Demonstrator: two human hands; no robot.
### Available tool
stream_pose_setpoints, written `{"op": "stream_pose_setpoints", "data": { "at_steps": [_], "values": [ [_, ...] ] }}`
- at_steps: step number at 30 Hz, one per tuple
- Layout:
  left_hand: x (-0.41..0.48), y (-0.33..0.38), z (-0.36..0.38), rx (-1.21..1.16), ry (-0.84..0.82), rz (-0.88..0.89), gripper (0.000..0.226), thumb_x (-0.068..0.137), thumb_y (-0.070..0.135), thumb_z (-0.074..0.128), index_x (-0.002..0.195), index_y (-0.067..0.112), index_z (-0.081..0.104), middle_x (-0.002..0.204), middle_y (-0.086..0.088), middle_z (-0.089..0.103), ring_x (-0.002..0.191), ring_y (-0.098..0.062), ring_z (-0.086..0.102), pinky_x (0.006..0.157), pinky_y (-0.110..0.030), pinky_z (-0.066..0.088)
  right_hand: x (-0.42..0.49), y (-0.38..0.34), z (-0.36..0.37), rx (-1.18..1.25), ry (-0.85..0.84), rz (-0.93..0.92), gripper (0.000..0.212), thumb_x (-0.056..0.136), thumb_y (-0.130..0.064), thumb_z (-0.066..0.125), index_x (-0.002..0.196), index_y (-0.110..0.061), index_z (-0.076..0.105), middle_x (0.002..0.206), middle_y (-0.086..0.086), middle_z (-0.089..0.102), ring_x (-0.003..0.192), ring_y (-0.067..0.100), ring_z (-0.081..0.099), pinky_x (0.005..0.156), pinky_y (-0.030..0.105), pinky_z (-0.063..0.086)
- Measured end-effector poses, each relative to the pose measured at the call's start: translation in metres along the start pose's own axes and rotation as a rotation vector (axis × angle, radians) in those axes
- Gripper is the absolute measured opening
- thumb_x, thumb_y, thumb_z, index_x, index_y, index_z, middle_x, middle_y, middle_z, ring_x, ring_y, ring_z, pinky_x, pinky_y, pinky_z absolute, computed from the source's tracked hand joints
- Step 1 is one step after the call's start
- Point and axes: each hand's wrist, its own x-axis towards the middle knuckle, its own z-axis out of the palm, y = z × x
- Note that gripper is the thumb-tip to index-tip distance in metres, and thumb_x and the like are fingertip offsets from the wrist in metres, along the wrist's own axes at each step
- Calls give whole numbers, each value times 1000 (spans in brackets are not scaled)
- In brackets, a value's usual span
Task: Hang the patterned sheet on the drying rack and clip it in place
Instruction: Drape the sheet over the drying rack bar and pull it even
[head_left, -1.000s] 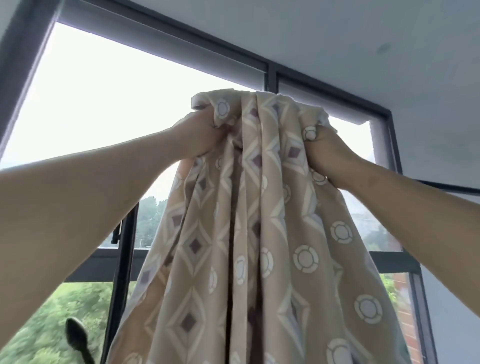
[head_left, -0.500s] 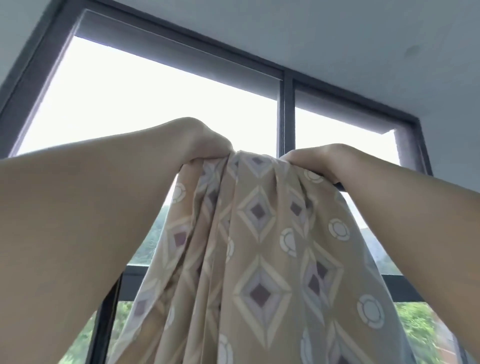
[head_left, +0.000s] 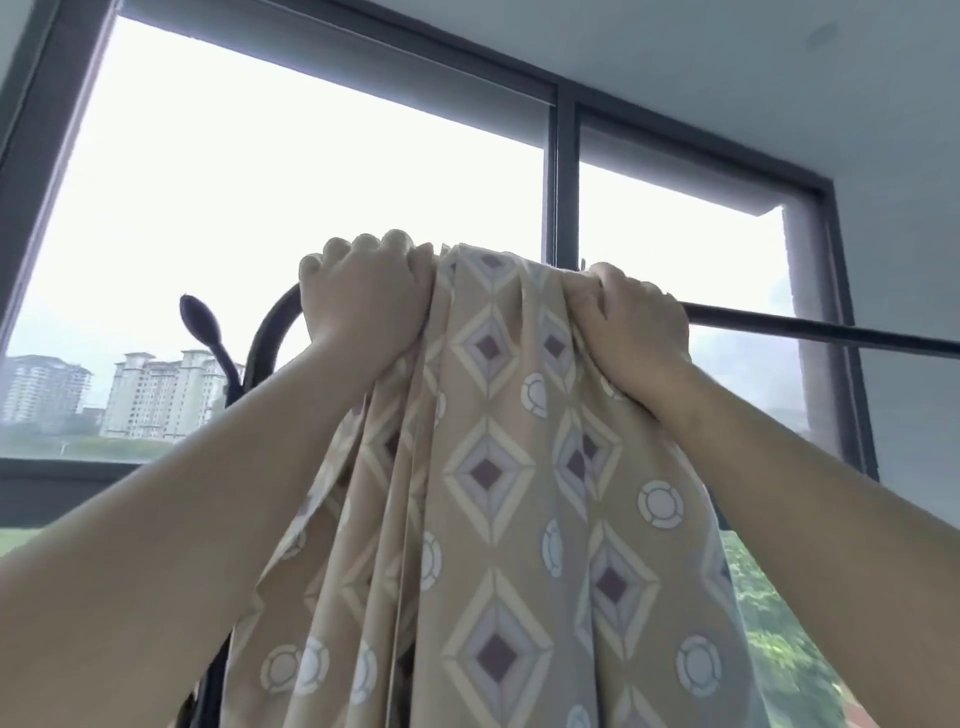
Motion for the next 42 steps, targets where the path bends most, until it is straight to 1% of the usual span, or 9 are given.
{"op": "stream_pose_setpoints", "data": {
  "at_steps": [3,7,10,13,17,23,31,37,42],
  "values": [
    [-19,-7,1,-190,16,33,48,98,39,22,135,17,42,142,-4,43,136,-24,27,113,-39,12,-55,-4,9,470,-105,16,63,94,-52,35,148,-36,7,151,-14,18,133,3,18,108,29,23],
    [-65,-13,-3,-757,-132,-25,69,88,46,52,146,23,24,148,7,30,134,-14,31,111,-37,28,-99,-15,9,995,-180,215,67,80,-43,68,135,-37,31,126,-14,54,109,5,57,89,27,50],
    [-86,-27,-8,-996,-192,-194,75,75,40,73,136,28,30,129,6,51,115,-15,53,98,-42,44,-104,-17,7,844,-137,268,58,73,-38,76,120,-28,43,108,-9,64,96,13,64,89,42,52],
    [-88,-33,-19,-1092,-371,-373,66,67,38,78,121,16,47,108,0,66,99,-20,65,88,-40,52,-109,-19,-1,894,-209,352,37,74,-30,77,104,-18,60,94,-1,72,81,13,69,78,35,57],
    [-96,-29,-35,-1004,-510,-260,32,72,40,75,98,21,68,91,5,74,89,-16,69,85,-35,54,-110,-20,-17,1089,-382,402,17,82,-6,67,96,-17,66,82,2,74,68,14,71,56,22,55],
    [-81,-23,-60,-756,-483,-47,17,82,19,67,99,17,68,98,2,69,94,-17,64,91,-40,49,-98,-31,-33,980,-296,263,17,82,5,62,89,-11,66,74,-1,69,53,2,64,50,14,52],
    [-29,-3,-76,-829,-254,95,16,86,11,63,77,25,65,78,11,63,72,-1,58,66,-11,48,-45,-41,-63,877,-85,65,25,85,3,55,87,-19,65,85,-2,68,77,11,65,64,18,55],
    [5,11,-80,-988,-279,97,16,92,15,56,98,23,68,82,8,70,68,0,66,65,-15,54,6,-41,-52,803,76,13,30,77,-6,53,102,-12,67,98,5,70,94,24,66,87,44,54],
    [42,18,-81,-1000,-350,81,12,86,31,62,93,21,66,84,2,71,67,-9,68,63,-22,53,55,-26,-57,649,73,-62,25,80,-15,56,103,-17,66,100,4,70,95,24,65,89,45,52]
  ]
}}
